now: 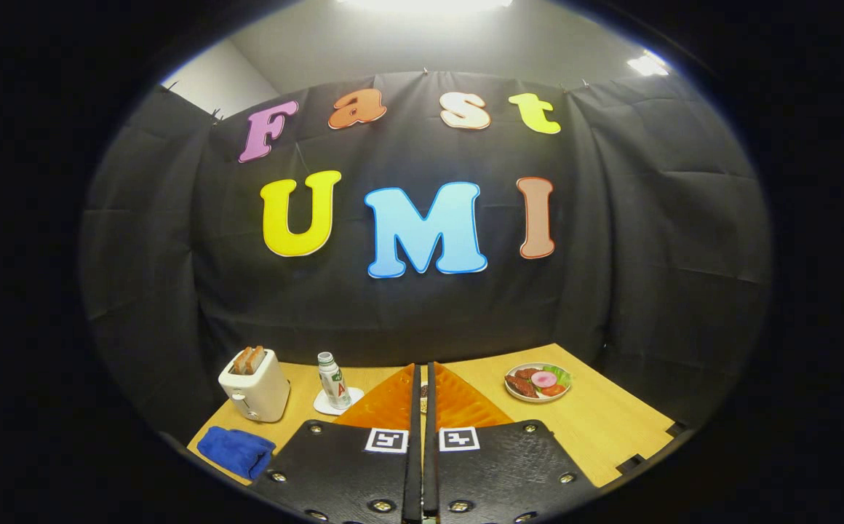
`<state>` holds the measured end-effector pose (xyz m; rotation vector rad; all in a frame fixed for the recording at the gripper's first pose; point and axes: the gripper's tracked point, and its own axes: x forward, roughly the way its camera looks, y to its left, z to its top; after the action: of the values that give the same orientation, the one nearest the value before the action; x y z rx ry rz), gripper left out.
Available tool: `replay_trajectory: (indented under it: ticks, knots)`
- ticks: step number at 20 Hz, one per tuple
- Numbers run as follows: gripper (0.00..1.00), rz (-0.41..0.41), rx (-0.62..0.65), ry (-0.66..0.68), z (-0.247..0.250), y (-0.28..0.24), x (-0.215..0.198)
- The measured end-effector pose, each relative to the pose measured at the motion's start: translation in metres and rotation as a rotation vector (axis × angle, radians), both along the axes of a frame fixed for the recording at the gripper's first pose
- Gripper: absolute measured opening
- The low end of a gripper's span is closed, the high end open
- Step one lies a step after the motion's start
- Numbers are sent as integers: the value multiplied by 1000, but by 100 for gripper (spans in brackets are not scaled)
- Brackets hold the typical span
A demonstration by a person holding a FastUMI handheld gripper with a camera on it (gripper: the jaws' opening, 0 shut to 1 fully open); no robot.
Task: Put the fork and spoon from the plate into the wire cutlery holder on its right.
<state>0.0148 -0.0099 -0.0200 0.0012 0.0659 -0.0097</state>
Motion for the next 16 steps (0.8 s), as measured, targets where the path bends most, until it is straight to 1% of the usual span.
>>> replay_trajectory:
  ticks: [9,10,11,16]
  knots:
    - [1,52,50,143,-43,10,20]
    - [4,56,47,177,-52,12,23]
    - [10,64,48,210,-64,12,25]
    - [11,102,50,401,-122,22,26]
